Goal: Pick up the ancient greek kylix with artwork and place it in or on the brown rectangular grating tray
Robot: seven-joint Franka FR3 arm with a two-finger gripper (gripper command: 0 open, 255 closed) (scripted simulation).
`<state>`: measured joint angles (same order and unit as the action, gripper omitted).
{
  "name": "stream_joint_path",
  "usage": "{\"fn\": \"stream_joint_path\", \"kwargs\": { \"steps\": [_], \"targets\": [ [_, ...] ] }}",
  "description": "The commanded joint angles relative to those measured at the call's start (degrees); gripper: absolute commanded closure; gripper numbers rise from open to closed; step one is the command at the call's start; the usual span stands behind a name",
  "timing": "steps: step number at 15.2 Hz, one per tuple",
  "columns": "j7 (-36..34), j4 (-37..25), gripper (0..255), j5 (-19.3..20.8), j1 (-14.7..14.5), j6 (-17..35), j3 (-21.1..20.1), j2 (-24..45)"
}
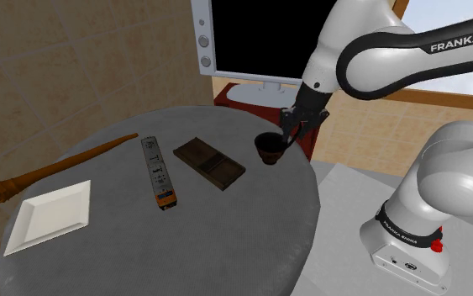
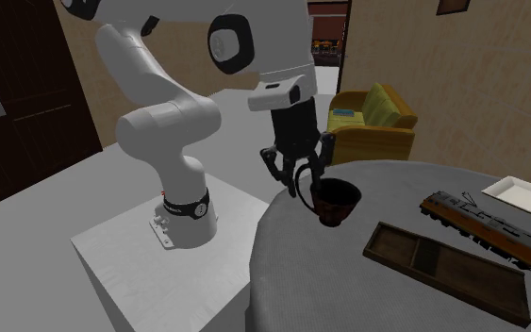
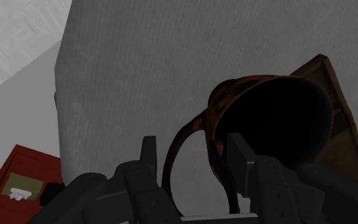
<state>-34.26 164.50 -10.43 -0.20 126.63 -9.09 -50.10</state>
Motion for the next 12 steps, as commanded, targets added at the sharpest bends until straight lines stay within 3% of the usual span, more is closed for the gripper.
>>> {"fn": "stream_joint_path", "kwargs": {
  "steps": [1,7,12],
  "targets": [
    [0.0,-1.3,255,0.3,0.2,-2.0,0.3,-0.7],
    [-0.2,-4.6,255,0.9,0.5,-6.3,0.7,-1.7],
    [-2.9,-13.7,255,0.5,1.0,-1.4,-2.6,12.0]
  ]
}}
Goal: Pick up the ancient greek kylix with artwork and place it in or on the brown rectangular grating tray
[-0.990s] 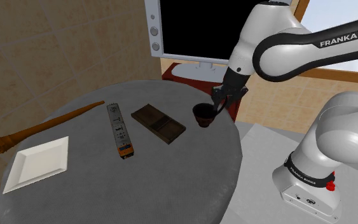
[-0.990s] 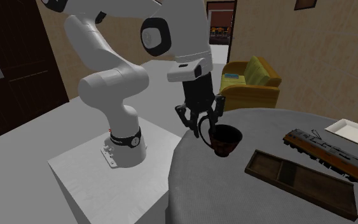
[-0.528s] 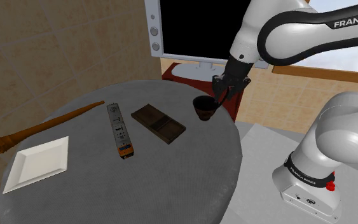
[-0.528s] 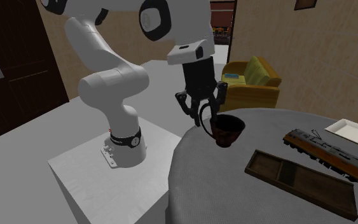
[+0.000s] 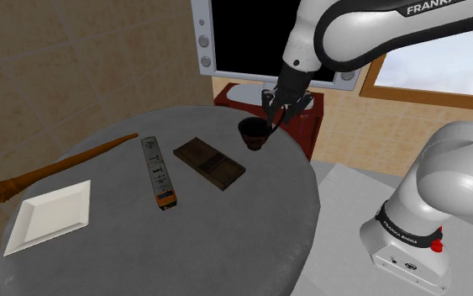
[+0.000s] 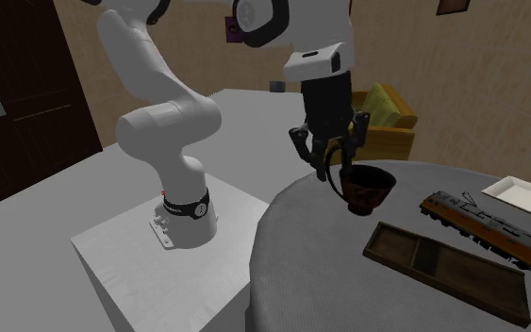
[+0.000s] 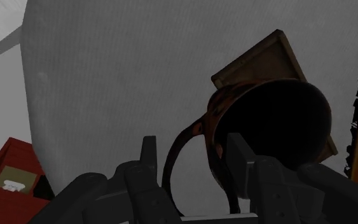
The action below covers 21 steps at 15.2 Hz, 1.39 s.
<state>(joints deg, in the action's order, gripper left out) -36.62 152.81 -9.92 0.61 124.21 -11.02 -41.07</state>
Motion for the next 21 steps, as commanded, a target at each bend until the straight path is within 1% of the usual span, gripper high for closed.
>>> {"fn": "stream_joint_path", "kwargs": {
  "steps": [1,7,11,12,21],
  "targets": [
    [-1.1,-3.9,255,0.2,0.4,1.7,-1.3,5.5],
    [-5.3,-16.6,255,2.5,2.0,3.6,-5.1,19.8],
    [-8.8,-26.1,255,5.6,2.9,3.3,-7.4,29.0],
    [-10.2,-29.9,255,7.0,3.2,2.9,-8.1,32.5],
    [-10.9,-25.3,255,7.9,3.1,9.8,-8.5,35.0]
  ]
}}
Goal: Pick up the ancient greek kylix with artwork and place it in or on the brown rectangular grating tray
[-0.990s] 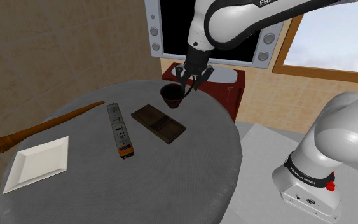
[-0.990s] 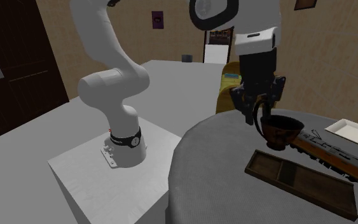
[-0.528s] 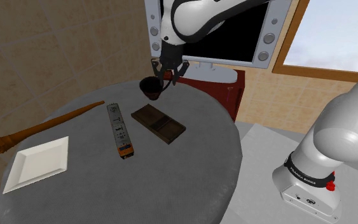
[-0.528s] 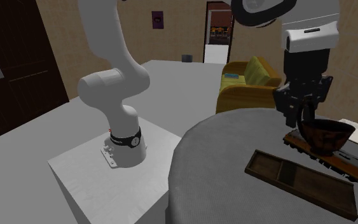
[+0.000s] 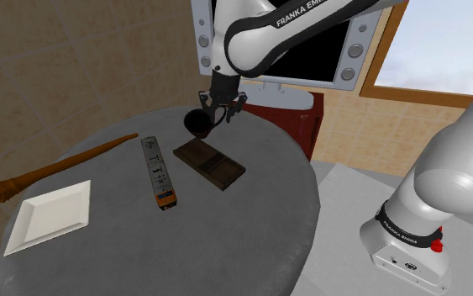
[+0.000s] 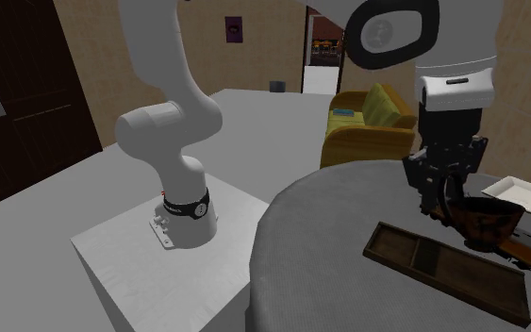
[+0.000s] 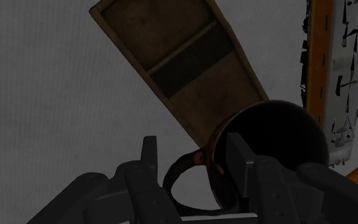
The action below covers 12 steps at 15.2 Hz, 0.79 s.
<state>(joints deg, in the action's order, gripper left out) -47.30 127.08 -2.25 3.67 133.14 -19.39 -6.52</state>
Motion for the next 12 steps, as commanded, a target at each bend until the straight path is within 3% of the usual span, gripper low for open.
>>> {"fn": "stream_joint_path", "kwargs": {
  "steps": [1,8,12],
  "targets": [
    [-0.3,0.9,255,0.3,0.0,1.7,-0.1,0.8],
    [-1.3,3.8,255,1.7,0.0,7.3,-0.4,3.7],
    [-1.3,3.8,255,1.7,0.0,7.3,-0.4,3.7]
  ]
}}
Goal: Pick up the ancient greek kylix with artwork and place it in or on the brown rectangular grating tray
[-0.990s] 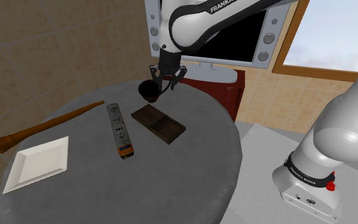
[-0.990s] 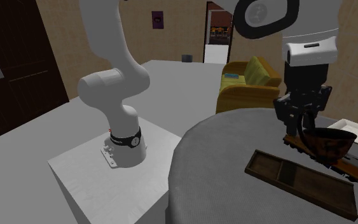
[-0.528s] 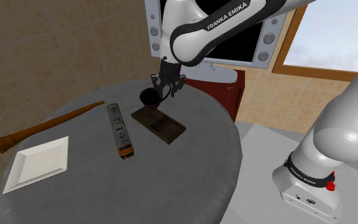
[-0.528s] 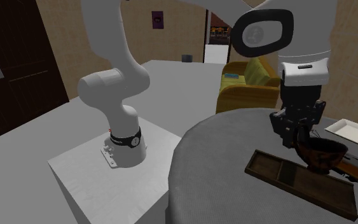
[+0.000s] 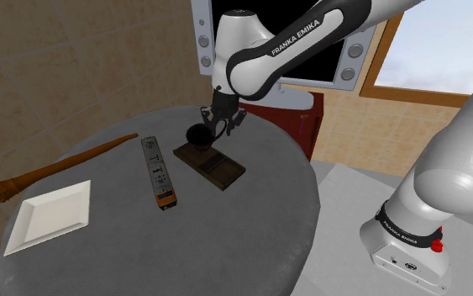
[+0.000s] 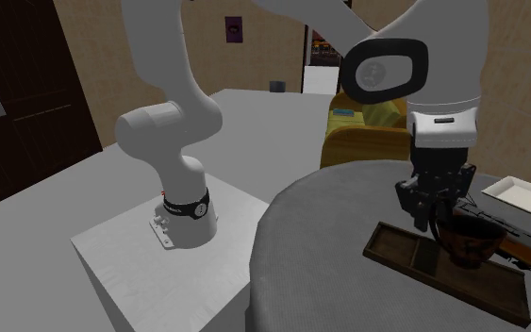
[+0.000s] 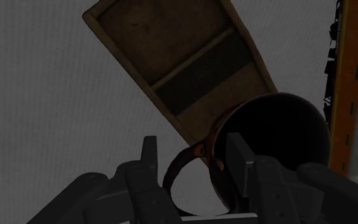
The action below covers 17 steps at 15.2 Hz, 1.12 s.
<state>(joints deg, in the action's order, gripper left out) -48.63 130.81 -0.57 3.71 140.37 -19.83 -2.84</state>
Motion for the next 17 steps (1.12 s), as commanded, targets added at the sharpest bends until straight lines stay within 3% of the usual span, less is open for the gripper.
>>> {"fn": "stream_joint_path", "kwargs": {
  "steps": [1,4,5,10,14,17],
  "targets": [
    [0.0,0.1,255,0.0,0.0,0.1,0.0,0.0],
    [0.0,0.1,255,0.0,0.0,0.1,0.0,0.0],
    [0.0,0.1,0,0.0,0.0,0.1,0.0,0.0],
    [0.0,0.1,0,0.0,0.0,0.1,0.0,0.0],
    [1.8,-1.8,0,-2.5,-0.1,-6.9,0.5,-5.4],
    [1.8,-1.8,0,-2.5,-0.2,-6.9,0.5,-5.4]
  ]
}}
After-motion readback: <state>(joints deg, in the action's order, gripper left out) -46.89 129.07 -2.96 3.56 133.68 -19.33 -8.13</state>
